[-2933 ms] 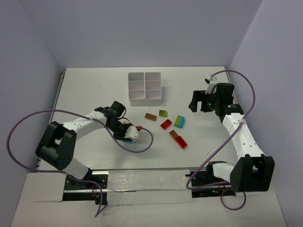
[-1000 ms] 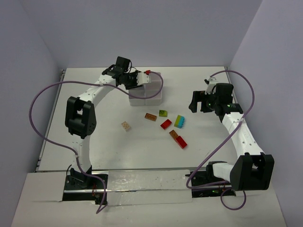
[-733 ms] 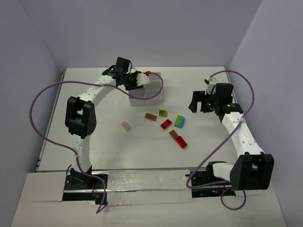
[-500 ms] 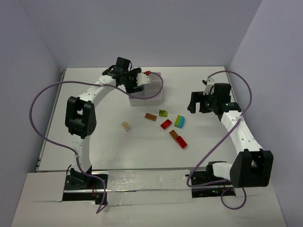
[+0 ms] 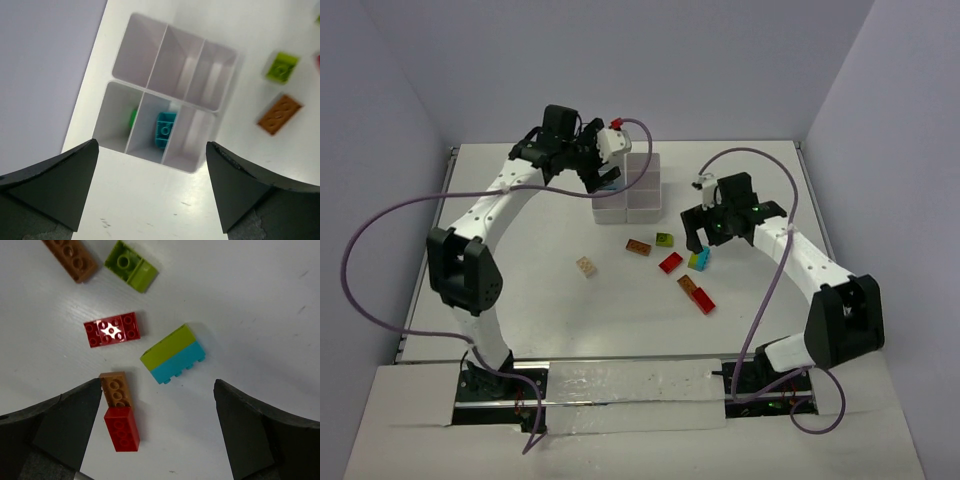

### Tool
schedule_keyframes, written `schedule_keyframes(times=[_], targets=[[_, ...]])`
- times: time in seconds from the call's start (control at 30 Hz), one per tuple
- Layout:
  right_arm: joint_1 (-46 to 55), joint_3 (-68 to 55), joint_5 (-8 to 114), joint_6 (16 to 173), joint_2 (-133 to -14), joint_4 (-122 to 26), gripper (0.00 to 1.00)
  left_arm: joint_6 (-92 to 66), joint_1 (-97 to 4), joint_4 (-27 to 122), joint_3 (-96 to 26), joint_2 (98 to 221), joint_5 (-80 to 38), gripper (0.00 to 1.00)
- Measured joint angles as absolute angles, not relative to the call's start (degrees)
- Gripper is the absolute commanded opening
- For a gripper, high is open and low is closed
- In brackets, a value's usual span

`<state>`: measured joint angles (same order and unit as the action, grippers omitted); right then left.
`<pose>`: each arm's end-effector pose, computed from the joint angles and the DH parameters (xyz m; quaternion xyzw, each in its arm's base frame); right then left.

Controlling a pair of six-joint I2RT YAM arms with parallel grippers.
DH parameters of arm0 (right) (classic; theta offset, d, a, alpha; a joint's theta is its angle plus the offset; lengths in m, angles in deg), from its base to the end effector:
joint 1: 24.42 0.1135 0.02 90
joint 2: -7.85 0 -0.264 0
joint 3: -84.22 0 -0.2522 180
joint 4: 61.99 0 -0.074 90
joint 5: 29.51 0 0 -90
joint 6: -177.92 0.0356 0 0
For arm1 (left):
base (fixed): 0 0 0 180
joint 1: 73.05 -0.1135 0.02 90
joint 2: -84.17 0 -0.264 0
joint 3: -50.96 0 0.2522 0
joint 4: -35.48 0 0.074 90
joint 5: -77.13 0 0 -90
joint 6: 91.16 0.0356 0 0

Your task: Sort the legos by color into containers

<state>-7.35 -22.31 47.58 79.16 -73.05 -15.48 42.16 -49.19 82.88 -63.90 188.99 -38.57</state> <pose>0.2771 0.0934 0.2537 -0.2451 0.9132 0.1289 0.2990 0.3780 -0.1841 0.3483 0.5656 0.6734 -0.1234 0.4598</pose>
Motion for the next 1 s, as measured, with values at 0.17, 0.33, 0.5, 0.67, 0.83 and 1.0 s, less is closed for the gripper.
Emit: schedule_keyframes(times=[0.17,0.33,0.5,0.67,0.83,1.0], targets=[[-6.8,-22.5,46.3,72.2,-76.7,-13.5,1.0,36.1,-49.8,84.6,-57.2,179.6,-45.6,0.99],[-6.8,-23.2,44.4,64.6,-79.0,-13.9,1.0,29.9,-50.1,85.0,-52.1,175.0,-51.4,0.99],[-6.8,-24.7,43.3,59.3,-82.7,-14.5,1.0,26.4,-50.2,84.6,-47.3,172.9,-53.5,0.99],[-6.9,-25.0,42.6,55.5,-85.2,-14.9,1.0,24.5,-50.2,84.2,-45.7,172.4,-54.5,0.99],[-7.2,-25.0,41.4,53.3,-87.1,-15.6,1.0,23.4,-50.2,82.7,-45.2,172.0,-55.2,0.99],[-8.0,-24.6,40.9,51.9,-88.8,-15.7,1.0,23.1,-50.2,82.0,-43.7,171.5,-55.4,0.99]])
